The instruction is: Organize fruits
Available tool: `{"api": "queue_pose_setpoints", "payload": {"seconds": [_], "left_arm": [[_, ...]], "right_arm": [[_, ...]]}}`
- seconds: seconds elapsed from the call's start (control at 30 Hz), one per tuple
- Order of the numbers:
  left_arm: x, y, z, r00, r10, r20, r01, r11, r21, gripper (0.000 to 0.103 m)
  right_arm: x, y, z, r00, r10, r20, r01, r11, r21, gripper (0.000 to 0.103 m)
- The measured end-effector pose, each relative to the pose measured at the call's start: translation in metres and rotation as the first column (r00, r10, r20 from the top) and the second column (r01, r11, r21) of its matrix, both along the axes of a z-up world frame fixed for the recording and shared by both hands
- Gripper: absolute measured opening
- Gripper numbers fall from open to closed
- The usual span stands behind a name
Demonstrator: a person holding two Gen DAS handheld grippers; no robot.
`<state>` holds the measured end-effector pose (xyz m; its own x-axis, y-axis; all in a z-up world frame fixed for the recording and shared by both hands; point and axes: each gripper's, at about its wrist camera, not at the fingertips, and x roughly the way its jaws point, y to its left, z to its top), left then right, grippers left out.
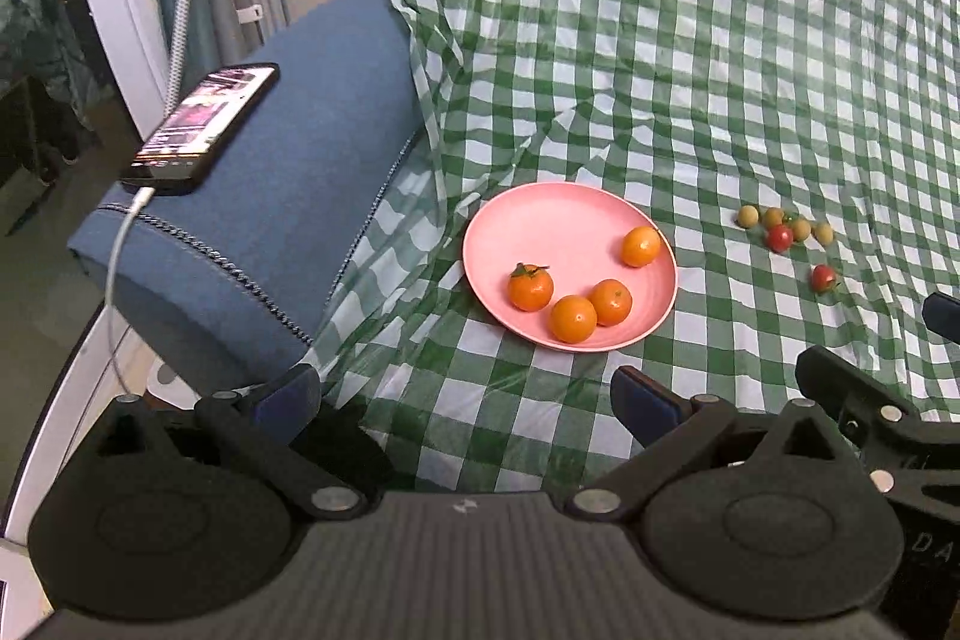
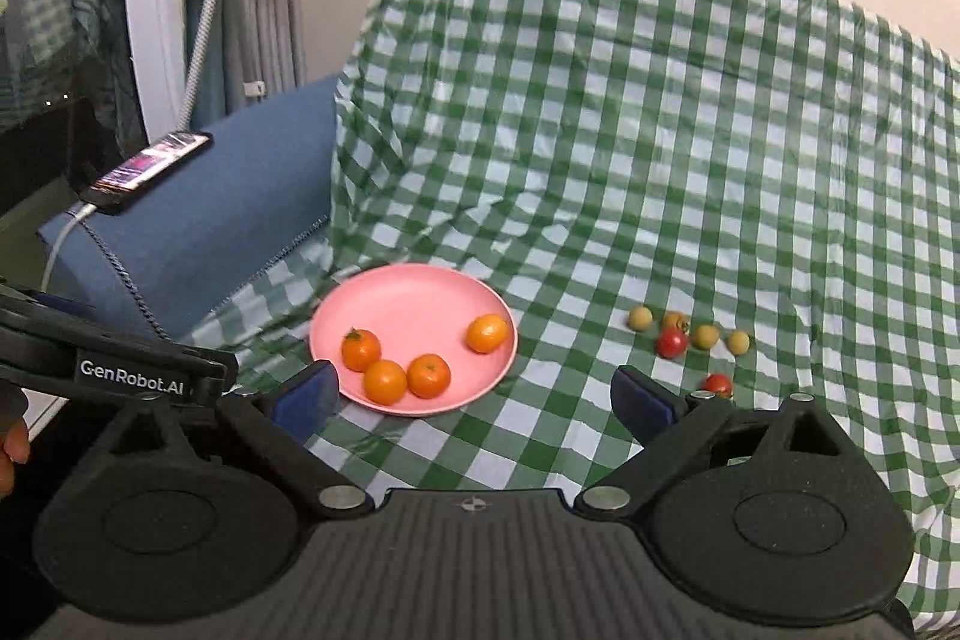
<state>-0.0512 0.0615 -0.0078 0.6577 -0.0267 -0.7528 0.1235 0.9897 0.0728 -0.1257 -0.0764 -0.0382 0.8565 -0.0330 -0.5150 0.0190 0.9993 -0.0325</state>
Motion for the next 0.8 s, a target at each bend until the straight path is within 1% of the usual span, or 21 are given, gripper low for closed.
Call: {"api": "queue_pose_setpoints", "payload": {"seconds": [0.13,0.37,0.6,0.8], "left_arm": [[-0.012,0.000,0.008,1.000,0.005,0.020,-0.005,1.000,0.010,0.103],[-0.023,-0.003,0.009,0.999,-0.023,0.022,0.022,0.999,0.029,0.103],[-0.019,-0.003,0.005,1.000,-0.027,0.011,0.027,0.999,0.024,0.103],[-0.013,-0.002,-0.001,0.999,-0.028,-0.018,0.028,0.999,0.017,0.103]], "right_arm": [[-0.013,0.004,0.007,1.000,0.010,0.029,-0.010,1.000,-0.007,0.098],[-0.018,0.002,0.007,0.999,0.015,0.032,-0.015,1.000,-0.006,0.099],[-0.025,0.005,0.010,1.000,0.009,0.026,-0.009,1.000,-0.005,0.099],[-0.017,0.004,0.002,1.000,0.002,0.004,-0.002,1.000,0.006,0.099]]}}
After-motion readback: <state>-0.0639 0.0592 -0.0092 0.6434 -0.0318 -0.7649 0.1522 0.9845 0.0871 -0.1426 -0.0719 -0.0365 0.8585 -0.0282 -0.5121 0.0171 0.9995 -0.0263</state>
